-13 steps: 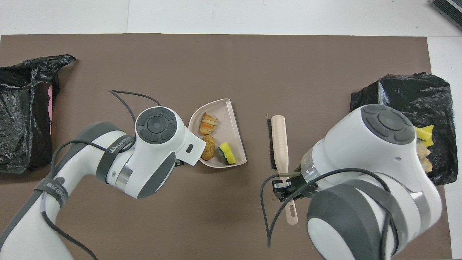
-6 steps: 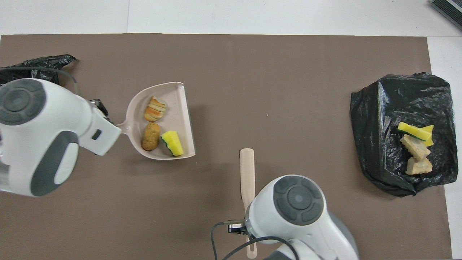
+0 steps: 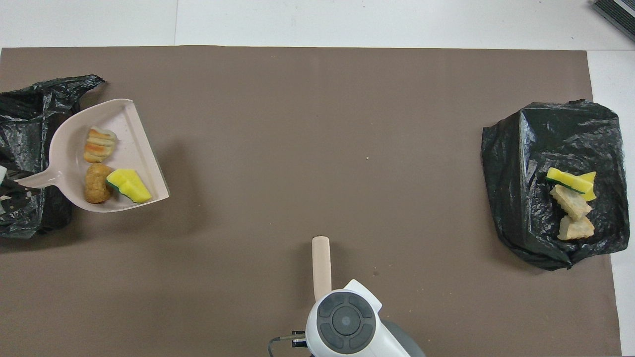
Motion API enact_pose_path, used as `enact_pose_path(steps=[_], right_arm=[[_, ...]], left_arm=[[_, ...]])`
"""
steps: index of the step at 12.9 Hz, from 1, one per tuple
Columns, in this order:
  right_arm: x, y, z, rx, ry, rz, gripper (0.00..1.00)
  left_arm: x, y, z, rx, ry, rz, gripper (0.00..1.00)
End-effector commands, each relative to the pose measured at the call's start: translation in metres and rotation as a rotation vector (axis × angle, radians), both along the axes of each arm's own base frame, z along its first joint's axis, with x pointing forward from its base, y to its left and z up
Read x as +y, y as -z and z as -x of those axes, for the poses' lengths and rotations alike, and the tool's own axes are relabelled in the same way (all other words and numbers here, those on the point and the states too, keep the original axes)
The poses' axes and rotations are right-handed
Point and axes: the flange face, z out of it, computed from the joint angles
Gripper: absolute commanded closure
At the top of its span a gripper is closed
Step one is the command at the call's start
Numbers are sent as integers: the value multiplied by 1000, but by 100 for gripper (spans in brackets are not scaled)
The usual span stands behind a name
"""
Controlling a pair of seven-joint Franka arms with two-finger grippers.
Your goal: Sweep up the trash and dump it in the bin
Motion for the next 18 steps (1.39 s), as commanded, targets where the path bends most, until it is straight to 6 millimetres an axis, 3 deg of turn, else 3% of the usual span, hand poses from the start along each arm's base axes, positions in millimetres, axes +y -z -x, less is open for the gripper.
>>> enact_pose_path(steps=[1, 4, 6, 8, 11, 12, 13, 14, 16, 18], right_arm=[[0, 16, 17, -23, 33, -20, 100], [16, 47, 29, -39, 17, -12, 100], [15, 48, 30, -35, 6, -9, 100], [15, 50, 30, -30, 3, -3, 100], [14, 50, 29, -28, 10, 6, 100], [14, 51, 28, -28, 14, 7, 94], [13, 51, 27, -28, 17, 7, 60], [15, 52, 25, -27, 21, 7, 1], [16, 44, 6, -41, 47, -10, 0], [5, 22, -31, -82, 105, -43, 0]], left_arm=[[69, -19, -5, -40, -11, 30, 100], [145, -40, -5, -77, -57, -5, 100], [194, -44, -12, -70, -27, -53, 100], [216, -47, -24, -16, 82, -190, 100], [219, -50, -30, 61, 166, -387, 100], [214, -51, -34, 98, 200, -461, 100], [201, -52, -41, 118, 237, -504, 100], [191, -53, -46, 134, 265, -537, 100], [187, -55, -49, 179, 289, -616, 100], [184, -61, -49, 204, 245, -718, 100]])
